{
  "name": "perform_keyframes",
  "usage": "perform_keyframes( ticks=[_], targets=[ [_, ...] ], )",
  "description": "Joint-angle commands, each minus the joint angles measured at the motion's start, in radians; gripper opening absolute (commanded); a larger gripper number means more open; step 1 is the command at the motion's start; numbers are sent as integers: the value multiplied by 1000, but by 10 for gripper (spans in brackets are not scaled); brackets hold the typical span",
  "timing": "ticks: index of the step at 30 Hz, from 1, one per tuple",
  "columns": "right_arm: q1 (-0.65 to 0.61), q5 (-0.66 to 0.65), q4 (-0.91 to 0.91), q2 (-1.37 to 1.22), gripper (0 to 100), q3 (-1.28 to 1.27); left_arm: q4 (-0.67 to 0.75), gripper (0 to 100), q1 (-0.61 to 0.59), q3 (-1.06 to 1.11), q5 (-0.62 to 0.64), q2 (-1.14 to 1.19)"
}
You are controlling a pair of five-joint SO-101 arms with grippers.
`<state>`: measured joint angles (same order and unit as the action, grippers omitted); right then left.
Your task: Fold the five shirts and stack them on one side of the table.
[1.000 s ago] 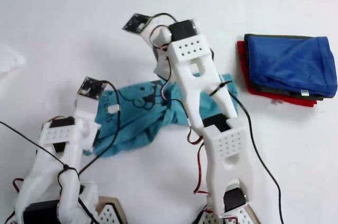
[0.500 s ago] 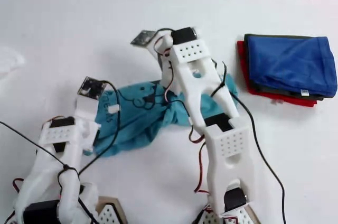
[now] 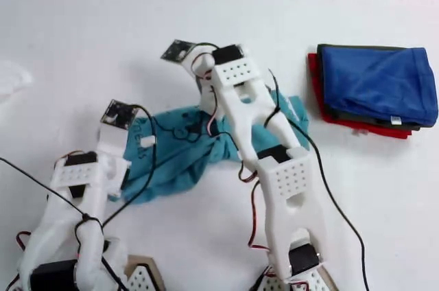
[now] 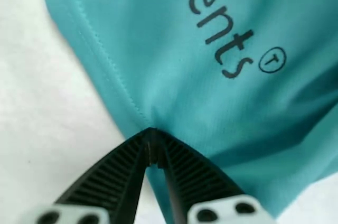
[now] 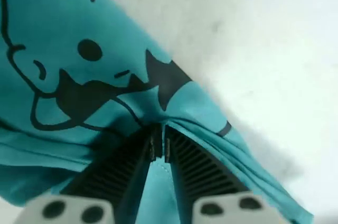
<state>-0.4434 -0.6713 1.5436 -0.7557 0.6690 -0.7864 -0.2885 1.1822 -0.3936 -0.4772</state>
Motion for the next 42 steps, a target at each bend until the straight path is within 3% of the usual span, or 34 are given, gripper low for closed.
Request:
perform_keyframes(
  ticks=[1, 5, 15, 24, 28, 31, 36, 42],
  targets=[
    [-4, 8, 122, 125, 19, 121, 17, 26, 5, -30, 5, 2],
    [16, 5, 220, 199, 19, 143, 17, 26, 5, -30, 5, 2],
    [171, -3, 217, 217, 19, -91, 17, 26, 5, -30, 5, 2],
    [275, -58, -76, 206, 19, -272, 17, 26, 5, -30, 5, 2],
    [283, -51, -91, 219, 19, -276, 17, 26, 5, -30, 5, 2],
    [268, -46, -24, 268, 19, -247, 17, 26, 5, -30, 6, 2],
    [113, 23, 58, 407, 19, -250, 15, 26, 5, -30, 9, -5],
    [-71, 101, -25, 400, 19, -327, -2, 26, -49, -38, 12, -6]
  ],
)
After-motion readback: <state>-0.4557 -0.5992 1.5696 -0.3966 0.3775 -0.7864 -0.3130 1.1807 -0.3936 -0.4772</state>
